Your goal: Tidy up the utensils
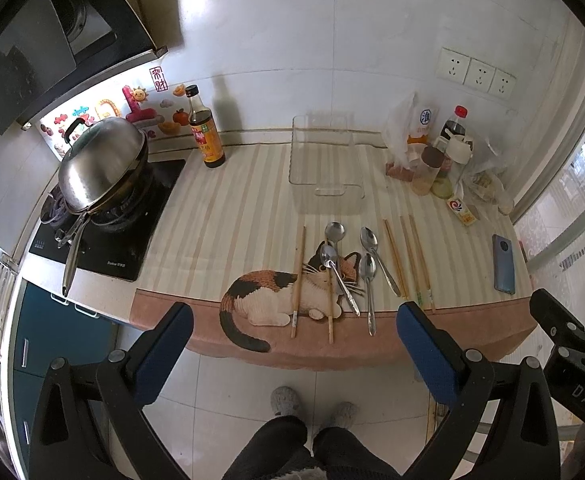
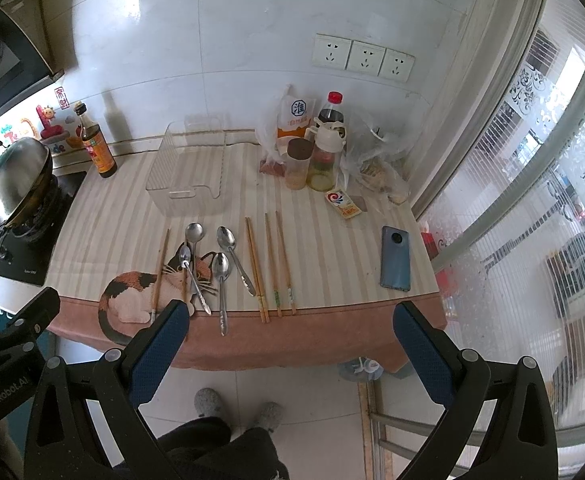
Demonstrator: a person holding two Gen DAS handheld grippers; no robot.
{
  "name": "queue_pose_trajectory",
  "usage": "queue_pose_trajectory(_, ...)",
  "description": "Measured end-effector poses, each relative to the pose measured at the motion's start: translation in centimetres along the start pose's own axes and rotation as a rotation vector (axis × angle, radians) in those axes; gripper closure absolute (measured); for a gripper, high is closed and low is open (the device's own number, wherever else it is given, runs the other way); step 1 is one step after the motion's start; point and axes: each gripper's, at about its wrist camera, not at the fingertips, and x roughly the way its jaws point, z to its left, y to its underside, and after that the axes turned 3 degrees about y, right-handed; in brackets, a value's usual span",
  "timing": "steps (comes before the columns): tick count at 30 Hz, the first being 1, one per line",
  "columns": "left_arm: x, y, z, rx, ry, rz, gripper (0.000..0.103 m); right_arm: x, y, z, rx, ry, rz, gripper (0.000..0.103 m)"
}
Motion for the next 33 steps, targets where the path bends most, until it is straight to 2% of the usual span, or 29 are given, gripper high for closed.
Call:
queue_pose_trajectory(28,0.0,-0.5,-0.8,-0.004,-0.003,-0.004,0.000,0.2,-0.9,-0.8,-0.001,-0.006,-0.004,0.000)
queue_pose_trajectory(33,0.0,-0.6,-0.5,-0.013,0.000,-0.028,0.000,0.3,-0.6,-1.1,0.005,-0.010,-0.005,0.000)
